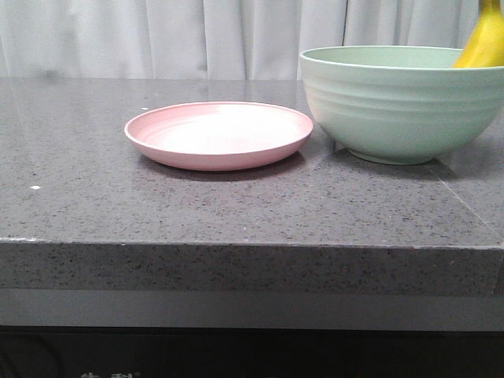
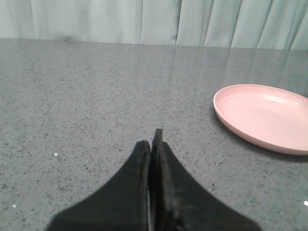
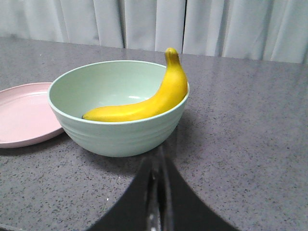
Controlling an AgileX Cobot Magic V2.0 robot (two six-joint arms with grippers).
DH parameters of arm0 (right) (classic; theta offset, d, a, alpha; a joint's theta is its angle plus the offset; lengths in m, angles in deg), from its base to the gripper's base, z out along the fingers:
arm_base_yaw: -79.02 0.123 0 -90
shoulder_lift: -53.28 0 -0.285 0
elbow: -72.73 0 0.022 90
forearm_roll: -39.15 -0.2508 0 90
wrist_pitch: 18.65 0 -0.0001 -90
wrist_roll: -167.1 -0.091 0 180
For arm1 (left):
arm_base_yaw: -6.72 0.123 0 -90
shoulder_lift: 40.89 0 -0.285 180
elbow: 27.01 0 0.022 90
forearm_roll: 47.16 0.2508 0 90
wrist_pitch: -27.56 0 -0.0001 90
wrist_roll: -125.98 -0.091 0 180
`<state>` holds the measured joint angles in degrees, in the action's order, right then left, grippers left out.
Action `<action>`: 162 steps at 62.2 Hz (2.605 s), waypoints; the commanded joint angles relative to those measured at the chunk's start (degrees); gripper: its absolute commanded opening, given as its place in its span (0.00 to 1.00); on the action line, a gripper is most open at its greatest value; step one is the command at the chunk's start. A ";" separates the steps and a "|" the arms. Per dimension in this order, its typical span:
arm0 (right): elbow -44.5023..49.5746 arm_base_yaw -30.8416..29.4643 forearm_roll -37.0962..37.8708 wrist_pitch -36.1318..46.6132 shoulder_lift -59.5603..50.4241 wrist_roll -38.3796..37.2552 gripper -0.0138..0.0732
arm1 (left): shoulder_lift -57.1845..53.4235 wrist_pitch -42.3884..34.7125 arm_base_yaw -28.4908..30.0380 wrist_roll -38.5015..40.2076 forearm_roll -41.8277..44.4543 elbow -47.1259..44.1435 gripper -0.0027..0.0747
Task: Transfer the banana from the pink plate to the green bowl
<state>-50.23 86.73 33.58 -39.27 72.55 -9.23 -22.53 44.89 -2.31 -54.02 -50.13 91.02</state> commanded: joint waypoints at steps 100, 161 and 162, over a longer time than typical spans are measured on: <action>9.36 -3.90 -1.45 8.62 -7.49 0.49 0.09 | -12.36 -12.24 5.99 -3.15 -2.69 -15.72 0.01; 21.50 -7.80 -3.97 12.64 -13.37 0.44 0.09 | -12.25 -12.24 5.99 -3.15 -2.69 -15.72 0.01; 21.50 -7.80 -3.97 12.64 -13.37 0.44 0.09 | -12.25 -12.24 5.99 -3.15 -2.69 -15.72 0.01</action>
<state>-28.45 79.23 29.95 -31.62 60.47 -9.16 -33.46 37.56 3.56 -57.18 -52.25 75.51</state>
